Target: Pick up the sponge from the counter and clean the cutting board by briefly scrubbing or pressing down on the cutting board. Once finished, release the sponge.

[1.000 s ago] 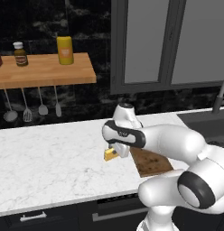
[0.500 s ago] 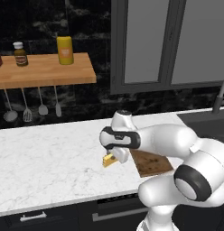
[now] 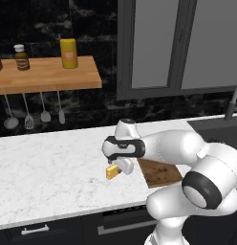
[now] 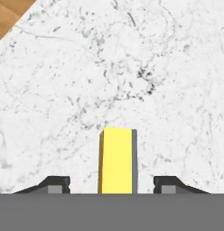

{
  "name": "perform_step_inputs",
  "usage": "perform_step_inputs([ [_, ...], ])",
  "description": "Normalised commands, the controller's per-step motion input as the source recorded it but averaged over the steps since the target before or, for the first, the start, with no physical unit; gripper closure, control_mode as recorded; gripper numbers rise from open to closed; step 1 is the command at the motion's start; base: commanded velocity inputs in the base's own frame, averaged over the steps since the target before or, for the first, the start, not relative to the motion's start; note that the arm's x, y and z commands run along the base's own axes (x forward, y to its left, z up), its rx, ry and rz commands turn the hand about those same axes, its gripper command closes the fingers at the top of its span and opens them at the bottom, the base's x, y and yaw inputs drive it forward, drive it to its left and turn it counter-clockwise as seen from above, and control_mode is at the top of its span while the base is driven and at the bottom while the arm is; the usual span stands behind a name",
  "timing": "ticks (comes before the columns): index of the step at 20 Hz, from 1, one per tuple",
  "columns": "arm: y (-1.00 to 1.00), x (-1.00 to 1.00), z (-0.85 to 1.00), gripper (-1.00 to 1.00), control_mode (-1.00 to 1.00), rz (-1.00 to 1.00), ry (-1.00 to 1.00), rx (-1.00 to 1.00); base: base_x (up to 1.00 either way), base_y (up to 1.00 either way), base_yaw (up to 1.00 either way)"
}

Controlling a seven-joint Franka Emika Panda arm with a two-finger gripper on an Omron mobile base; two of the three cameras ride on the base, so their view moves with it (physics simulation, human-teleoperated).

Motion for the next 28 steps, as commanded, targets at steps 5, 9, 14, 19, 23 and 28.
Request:
perform_step_inputs([
  [5, 0.00, -0.01, 0.00, -1.00, -1.00, 0.04, 0.00, 0.00, 0.00, 0.00, 0.00],
  [9, 0.00, -0.29, 0.40, -1.00, -1.00, 0.05, -0.02, 0.00, 0.00, 0.00, 0.00],
  [14, -0.04, -0.40, 0.73, -1.00, -1.00, 0.04, -0.11, 0.00, 0.00, 0.00, 0.00],
  [19, -0.02, -0.38, 0.56, -1.00, -1.00, 0.05, -0.19, 0.00, 0.00, 0.00, 0.00],
  [23, -0.05, -0.52, 0.54, -1.00, -1.00, 0.00, -0.26, 0.00, 0.00, 0.00, 0.00],
  [28, -0.03, -0.46, 0.60, -1.00, -1.00, 0.00, -0.28, 0.00, 0.00, 0.00, 0.00],
])
